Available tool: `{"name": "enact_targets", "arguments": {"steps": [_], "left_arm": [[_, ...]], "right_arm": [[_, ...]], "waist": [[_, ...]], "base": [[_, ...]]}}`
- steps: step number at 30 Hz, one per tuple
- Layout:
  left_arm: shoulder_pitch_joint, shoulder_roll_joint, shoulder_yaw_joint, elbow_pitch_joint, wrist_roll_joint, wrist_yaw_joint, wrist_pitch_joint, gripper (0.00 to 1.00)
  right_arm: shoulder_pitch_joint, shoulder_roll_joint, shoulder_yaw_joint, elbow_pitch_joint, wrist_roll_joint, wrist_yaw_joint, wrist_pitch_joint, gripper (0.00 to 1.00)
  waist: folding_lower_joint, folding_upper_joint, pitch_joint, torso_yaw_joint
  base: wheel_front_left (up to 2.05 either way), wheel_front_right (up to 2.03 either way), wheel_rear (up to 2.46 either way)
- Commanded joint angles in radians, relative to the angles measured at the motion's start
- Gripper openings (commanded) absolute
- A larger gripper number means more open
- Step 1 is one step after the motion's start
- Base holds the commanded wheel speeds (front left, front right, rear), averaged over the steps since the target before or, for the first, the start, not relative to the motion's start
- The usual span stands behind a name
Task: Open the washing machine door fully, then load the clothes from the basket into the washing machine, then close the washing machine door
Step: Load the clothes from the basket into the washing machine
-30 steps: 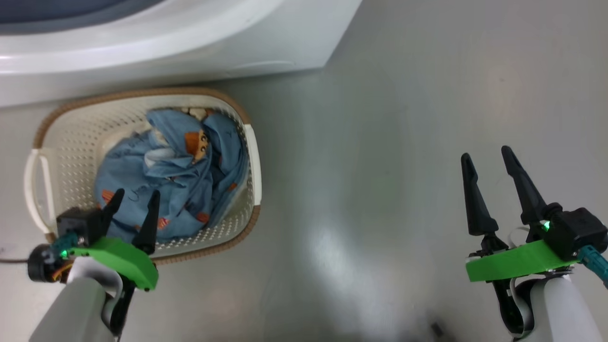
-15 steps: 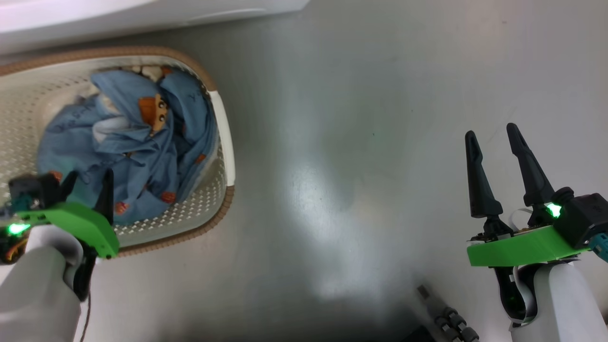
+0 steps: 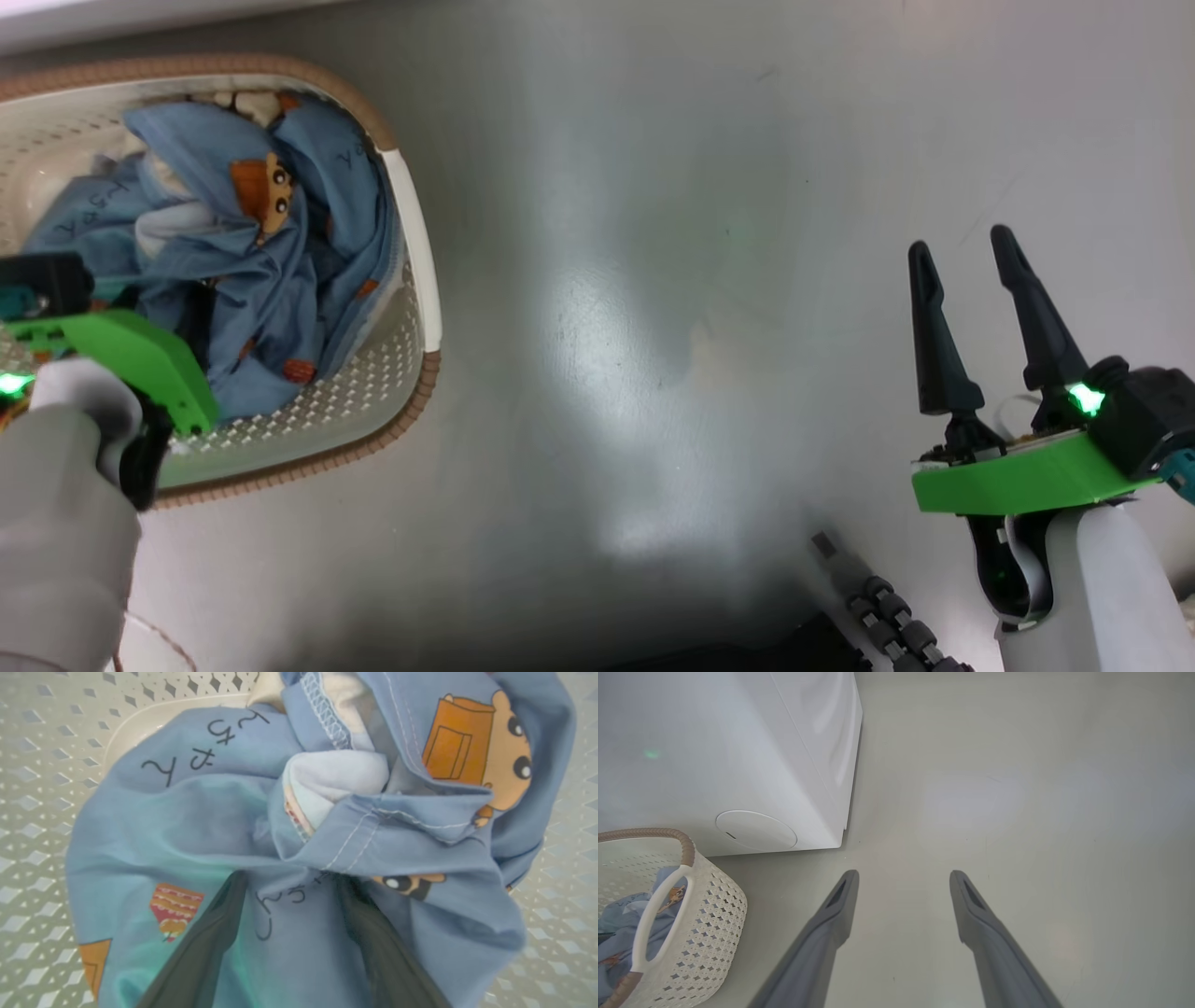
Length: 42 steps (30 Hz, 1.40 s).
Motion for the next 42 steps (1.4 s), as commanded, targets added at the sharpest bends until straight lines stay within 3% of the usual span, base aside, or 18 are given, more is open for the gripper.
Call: {"name": "enact_targets", "arguments": {"steps": [1,9,10,11,12,17,23,30,37,42], "left_arm": [[0.005,0.04,0.01,0.005,-0.005,-0.003,0.01,1.0],[-0.059,0.04,-0.044,0.012,-0.006,-0.003,0.051,1.0],[-0.062,0.039,-0.05,0.011,-0.008,-0.003,0.051,0.73],[-0.063,0.04,-0.056,0.009,-0.01,-0.003,0.049,0.33],[-0.063,0.039,-0.063,0.007,-0.011,-0.003,0.046,0.0],[-0.039,0.041,-0.091,-0.012,-0.029,-0.003,-0.002,0.0],[0.022,0.048,-0.142,-0.055,-0.032,-0.003,-0.156,0.0],[0.083,0.035,-0.135,-0.091,-0.047,-0.003,-0.21,0.0],[0.193,0.036,0.036,-0.315,0.033,0.029,-0.214,0.0],[0.324,0.005,0.185,-0.475,0.13,0.044,-0.214,0.0]], "right_arm": [[0.019,-0.002,0.024,-0.023,0.012,0.002,-0.005,1.0],[0.014,-0.002,0.029,-0.032,0.027,0.002,-0.005,1.0],[0.014,-0.002,0.029,-0.032,0.029,0.002,-0.005,1.0],[0.013,-0.002,0.028,-0.03,0.03,0.002,-0.005,1.0],[0.012,-0.002,0.028,-0.027,0.032,0.002,-0.005,1.0],[0.001,-0.002,0.023,-0.018,0.036,0.002,-0.005,1.0],[-0.005,-0.002,0.016,-0.006,0.036,0.002,-0.005,1.0],[0.0,-0.002,0.015,0.011,0.024,0.002,-0.005,1.0],[0.011,-0.002,0.008,0.021,0.002,0.002,-0.005,1.0],[0.023,-0.002,0.005,0.035,-0.009,0.002,-0.005,1.0]], "waist": [[0.0,-0.0001,0.011,-0.004],[0.0,-0.0001,0.052,-0.016],[0.0,-0.0001,0.054,-0.017],[0.0,-0.0001,0.055,-0.017],[0.0,-0.0001,0.054,-0.017],[0.0,-0.0001,0.019,-0.012],[0.0,-0.0001,-0.071,0.002],[0.0,-0.0001,-0.163,0.018],[0.0,-0.0001,-0.267,0.045],[0.0,-0.0001,-0.35,0.064]], "base": [[0.0,0.0,0.0],[0.0,0.0,0.0],[0.0,0.0,0.0],[0.0,0.0,0.0],[0.0,0.0,0.0],[0.0,0.0,0.0],[0.0,0.0,0.0],[0.0,0.0,0.0],[0.0,0.0,0.0],[0.0,0.0,0.0]]}}
